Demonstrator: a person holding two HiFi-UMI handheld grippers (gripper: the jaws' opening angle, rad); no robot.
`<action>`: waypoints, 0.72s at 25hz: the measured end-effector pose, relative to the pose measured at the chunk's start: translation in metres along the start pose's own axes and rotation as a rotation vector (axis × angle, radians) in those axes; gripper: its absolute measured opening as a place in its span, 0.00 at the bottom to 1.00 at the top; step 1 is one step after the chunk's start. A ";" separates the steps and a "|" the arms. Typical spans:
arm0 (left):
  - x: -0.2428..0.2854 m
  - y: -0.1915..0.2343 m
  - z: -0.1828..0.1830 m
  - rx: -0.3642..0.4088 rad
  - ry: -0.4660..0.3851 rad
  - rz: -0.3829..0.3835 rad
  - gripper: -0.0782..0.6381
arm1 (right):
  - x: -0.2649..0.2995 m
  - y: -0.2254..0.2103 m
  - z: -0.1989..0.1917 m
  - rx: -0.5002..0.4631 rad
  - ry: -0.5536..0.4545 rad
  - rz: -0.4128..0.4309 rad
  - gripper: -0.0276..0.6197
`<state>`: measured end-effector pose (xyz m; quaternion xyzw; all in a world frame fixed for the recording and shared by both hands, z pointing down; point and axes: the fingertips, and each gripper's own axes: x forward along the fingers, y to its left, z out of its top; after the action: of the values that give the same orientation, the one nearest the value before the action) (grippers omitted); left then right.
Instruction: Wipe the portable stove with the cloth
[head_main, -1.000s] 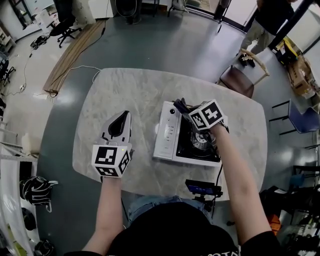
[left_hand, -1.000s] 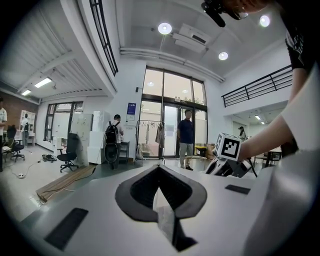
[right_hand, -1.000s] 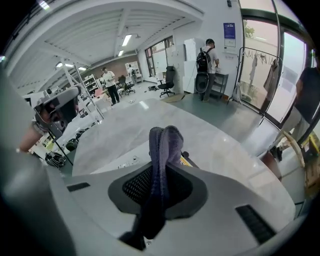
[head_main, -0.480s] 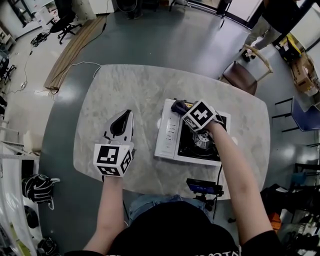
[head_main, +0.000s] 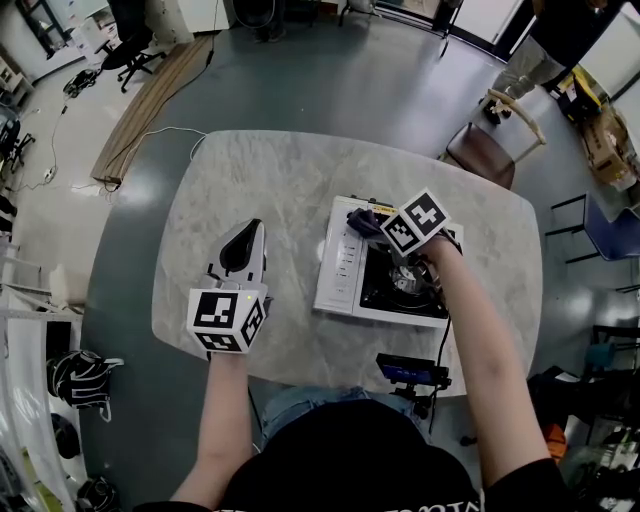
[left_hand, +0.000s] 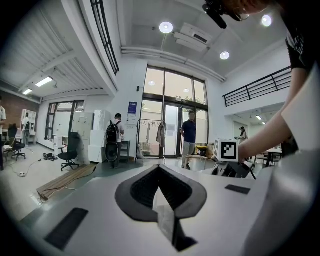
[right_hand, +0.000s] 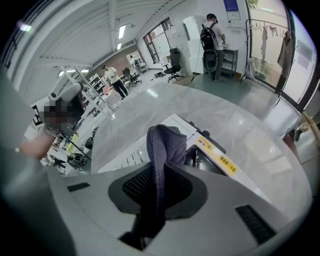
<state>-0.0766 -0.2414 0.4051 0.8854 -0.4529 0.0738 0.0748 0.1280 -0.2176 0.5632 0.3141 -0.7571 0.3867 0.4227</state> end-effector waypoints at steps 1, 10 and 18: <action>-0.001 0.000 0.001 0.000 -0.002 0.000 0.12 | -0.001 0.006 -0.005 -0.005 0.003 0.032 0.15; -0.008 -0.006 0.003 0.006 -0.013 -0.009 0.12 | 0.000 0.057 -0.045 -0.222 0.093 0.208 0.15; -0.017 -0.005 0.006 0.010 -0.024 0.005 0.12 | 0.005 0.090 -0.073 -0.636 0.266 0.263 0.15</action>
<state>-0.0824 -0.2264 0.3957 0.8854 -0.4556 0.0658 0.0646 0.0824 -0.1112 0.5639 0.0139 -0.8116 0.2207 0.5407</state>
